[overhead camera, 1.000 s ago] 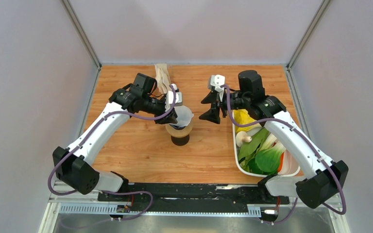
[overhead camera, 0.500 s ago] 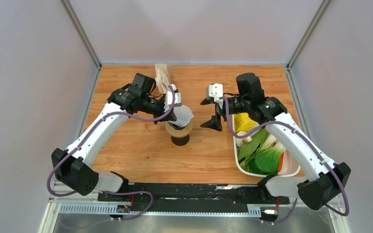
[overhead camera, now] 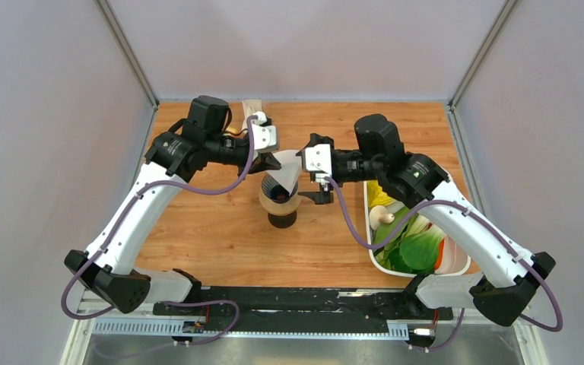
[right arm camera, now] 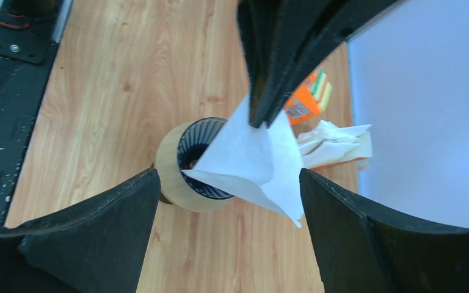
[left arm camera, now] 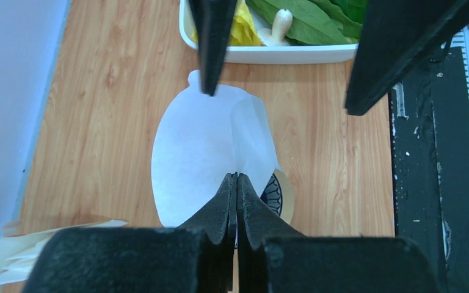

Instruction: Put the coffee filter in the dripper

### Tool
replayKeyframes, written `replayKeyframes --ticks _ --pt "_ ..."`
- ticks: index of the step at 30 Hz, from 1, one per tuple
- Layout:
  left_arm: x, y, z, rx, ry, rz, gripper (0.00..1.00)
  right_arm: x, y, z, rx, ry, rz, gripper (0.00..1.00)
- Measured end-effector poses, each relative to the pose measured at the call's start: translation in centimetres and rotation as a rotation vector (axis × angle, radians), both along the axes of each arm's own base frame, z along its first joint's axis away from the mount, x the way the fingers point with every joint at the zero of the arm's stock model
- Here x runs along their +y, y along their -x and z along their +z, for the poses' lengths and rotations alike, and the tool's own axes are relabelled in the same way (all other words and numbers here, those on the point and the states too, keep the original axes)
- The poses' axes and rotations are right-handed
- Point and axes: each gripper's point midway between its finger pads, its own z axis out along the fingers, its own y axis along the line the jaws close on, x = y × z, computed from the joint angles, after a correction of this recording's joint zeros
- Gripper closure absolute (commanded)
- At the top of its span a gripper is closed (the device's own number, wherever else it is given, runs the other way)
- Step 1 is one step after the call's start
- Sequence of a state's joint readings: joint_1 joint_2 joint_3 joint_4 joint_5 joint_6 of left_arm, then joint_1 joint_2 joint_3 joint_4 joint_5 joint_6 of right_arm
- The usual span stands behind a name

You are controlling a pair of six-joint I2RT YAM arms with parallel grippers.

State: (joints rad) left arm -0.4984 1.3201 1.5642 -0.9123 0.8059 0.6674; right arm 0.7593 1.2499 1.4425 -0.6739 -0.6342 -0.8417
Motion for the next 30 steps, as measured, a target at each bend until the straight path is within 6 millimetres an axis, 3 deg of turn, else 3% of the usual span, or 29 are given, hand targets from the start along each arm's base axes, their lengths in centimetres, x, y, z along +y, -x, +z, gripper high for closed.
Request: replayKeyframes --ticks 3,7,17,26,30 --pt "-0.2 0.7 0.3 -0.007 0.0 -0.014 1.0 0.1 -1.0 0.6 -0.021 -0.002 -0.037 0.11" --pt "-0.2 1.6 0.5 -0.006 -0.008 -0.027 1.0 0.0 -1.2 0.6 -0.032 0.003 -0.049 0.23" --pt "-0.6 3.0 2.0 -0.073 0.0 -0.07 1.0 0.7 -0.8 -1.3 0.017 0.062 -0.026 0.48" --pt "-0.8 4.5 3.0 -0.156 0.004 -0.12 1.0 0.5 -0.4 -2.5 0.043 0.111 -0.014 0.62" --pt "-0.9 4.6 3.1 -0.176 0.0 -0.135 1.0 0.5 0.1 -2.3 0.044 0.114 0.005 0.62"
